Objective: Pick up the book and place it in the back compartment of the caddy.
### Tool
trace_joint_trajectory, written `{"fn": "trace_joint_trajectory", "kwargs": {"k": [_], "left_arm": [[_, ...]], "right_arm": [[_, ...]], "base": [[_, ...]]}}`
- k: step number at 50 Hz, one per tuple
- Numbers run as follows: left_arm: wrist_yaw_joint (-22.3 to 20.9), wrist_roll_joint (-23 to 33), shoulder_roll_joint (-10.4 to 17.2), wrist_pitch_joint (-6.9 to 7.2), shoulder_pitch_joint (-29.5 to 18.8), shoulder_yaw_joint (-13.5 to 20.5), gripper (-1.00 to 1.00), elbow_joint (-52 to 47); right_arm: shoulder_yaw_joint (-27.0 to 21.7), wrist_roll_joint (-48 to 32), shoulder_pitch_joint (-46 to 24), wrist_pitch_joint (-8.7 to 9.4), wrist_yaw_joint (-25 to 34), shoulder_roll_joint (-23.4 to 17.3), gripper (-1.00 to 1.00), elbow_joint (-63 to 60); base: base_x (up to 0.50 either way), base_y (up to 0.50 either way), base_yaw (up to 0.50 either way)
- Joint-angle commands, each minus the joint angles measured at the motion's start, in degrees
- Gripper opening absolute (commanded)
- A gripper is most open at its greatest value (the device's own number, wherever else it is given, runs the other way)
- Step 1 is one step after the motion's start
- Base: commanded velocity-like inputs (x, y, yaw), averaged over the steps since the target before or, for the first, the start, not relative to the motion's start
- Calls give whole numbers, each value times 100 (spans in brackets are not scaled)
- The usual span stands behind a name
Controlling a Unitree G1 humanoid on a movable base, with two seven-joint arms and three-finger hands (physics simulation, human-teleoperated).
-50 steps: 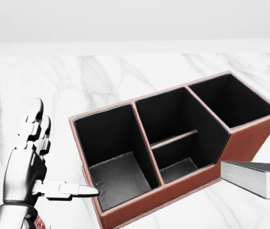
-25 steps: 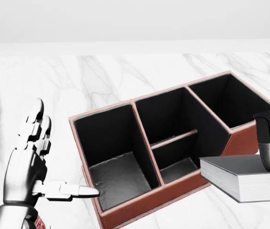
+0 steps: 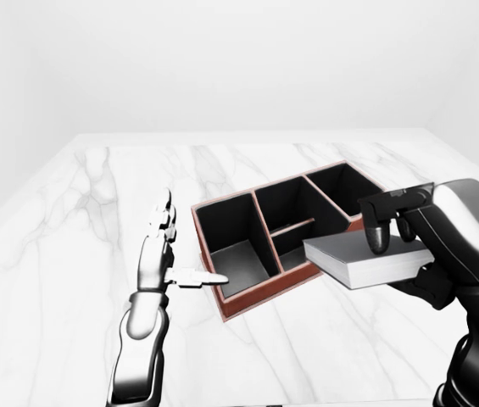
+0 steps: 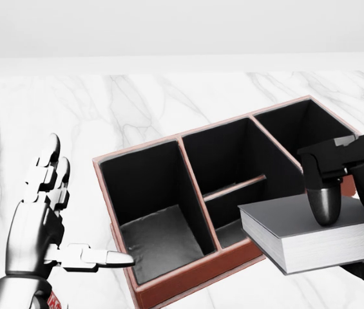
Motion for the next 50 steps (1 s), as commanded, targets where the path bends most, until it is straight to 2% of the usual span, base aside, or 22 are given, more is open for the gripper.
{"fn": "trace_joint_trajectory", "kwargs": {"k": [1,18,50], "left_arm": [[2,2,-3,0,-4,-8,100,34],[6,10,-5,0,12,-22,100,-18],[6,10,-4,0,6,-19,100,16]], "right_arm": [[346,-260,-198,0,-1,146,-100,35],[757,-488,-377,0,-1,342,-100,736],[1060,-631,-1143,0,-1,268,-100,2129]], "base": [[0,0,0],[0,0,0],[0,0,0]]}}
